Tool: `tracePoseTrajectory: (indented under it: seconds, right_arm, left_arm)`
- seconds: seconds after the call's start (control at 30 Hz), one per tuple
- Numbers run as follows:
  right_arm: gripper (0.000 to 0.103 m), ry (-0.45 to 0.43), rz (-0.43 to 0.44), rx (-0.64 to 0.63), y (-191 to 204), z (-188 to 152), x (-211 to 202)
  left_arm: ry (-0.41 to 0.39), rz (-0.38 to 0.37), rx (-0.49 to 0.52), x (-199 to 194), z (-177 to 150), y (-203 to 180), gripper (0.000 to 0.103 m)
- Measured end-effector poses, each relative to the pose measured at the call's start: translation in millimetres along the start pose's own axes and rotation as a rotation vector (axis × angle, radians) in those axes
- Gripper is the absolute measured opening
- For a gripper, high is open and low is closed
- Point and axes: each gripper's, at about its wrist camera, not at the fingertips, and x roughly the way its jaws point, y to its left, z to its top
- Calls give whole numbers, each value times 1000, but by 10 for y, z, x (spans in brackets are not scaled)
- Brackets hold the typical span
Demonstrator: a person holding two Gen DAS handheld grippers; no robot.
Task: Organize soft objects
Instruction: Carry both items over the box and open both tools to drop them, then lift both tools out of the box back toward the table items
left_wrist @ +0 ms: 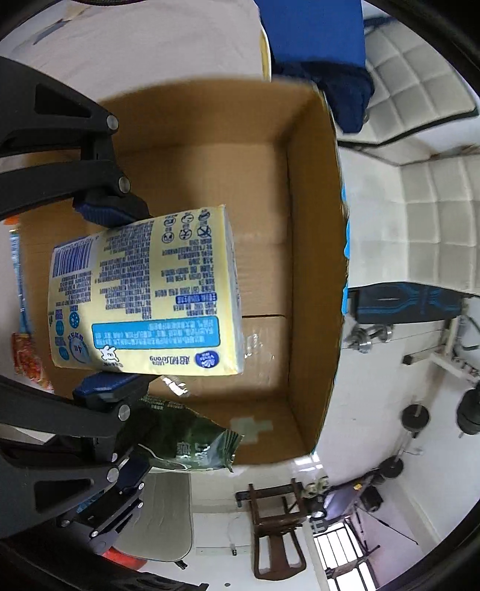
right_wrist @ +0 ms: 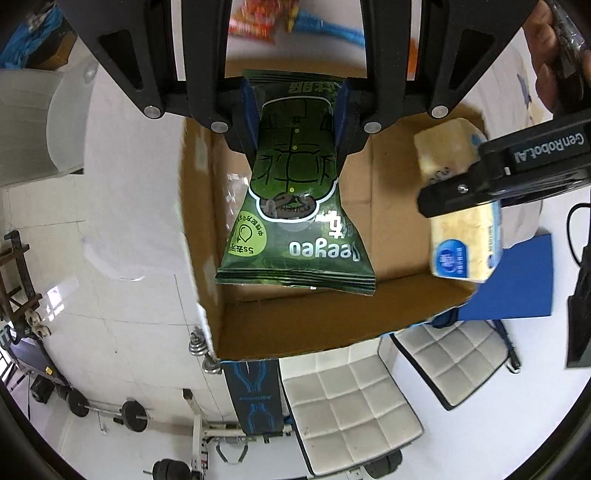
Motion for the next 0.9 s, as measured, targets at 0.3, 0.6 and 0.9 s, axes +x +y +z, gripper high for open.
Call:
tracePoseTrajectory:
  seconds: [0.3,0.6,0.9]
  right_arm:
    - [35,57,-67,-22,-37,495,710]
    - [43,89,-84,-44,-3,660,909]
    - [76,78,-108,-61,63,560,753]
  left_arm:
    - [97,-27,25,506,358,28,62]
    - [118,0,-10,526,417,-7,66]
    - [22,75,2,248,222,33,94]
